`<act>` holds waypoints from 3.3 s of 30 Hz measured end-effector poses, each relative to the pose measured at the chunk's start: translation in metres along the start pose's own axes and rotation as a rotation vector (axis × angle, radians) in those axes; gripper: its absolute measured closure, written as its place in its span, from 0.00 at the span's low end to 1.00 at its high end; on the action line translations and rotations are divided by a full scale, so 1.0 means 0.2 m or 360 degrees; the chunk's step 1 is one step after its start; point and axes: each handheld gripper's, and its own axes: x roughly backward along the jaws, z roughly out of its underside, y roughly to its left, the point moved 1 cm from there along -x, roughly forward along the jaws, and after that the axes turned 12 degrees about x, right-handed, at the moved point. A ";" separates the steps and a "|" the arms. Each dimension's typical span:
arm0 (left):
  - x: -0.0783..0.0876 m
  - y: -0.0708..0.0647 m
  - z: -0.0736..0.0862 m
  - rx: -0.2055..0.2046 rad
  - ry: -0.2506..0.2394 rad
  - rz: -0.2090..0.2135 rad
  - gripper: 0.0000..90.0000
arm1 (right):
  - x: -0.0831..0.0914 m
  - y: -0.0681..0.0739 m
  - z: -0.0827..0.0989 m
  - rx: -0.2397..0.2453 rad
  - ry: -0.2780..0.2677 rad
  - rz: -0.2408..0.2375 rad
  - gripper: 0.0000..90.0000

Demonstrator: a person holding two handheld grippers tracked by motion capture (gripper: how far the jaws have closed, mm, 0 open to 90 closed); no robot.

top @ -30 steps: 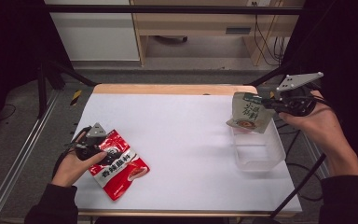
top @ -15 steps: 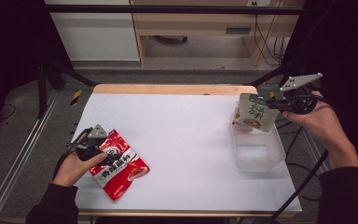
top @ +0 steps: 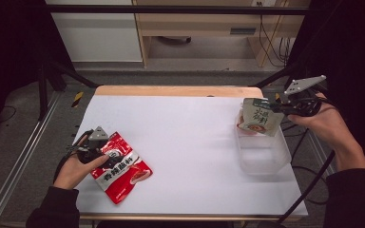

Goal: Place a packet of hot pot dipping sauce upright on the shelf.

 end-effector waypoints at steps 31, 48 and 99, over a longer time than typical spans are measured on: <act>0.01 0.00 0.00 -0.0001 -0.0007 0.0002 0.07 | -0.16 0.04 0.09 -0.0103 0.0016 -0.0076 1.00; 0.01 0.00 0.00 0.0002 -0.0006 -0.0002 0.07 | -0.16 0.05 0.14 -0.0141 0.0001 -0.0082 1.00; 0.04 0.01 -0.01 0.0003 -0.0030 -0.0007 0.07 | -0.14 0.08 0.14 -0.0162 0.0069 0.0124 0.47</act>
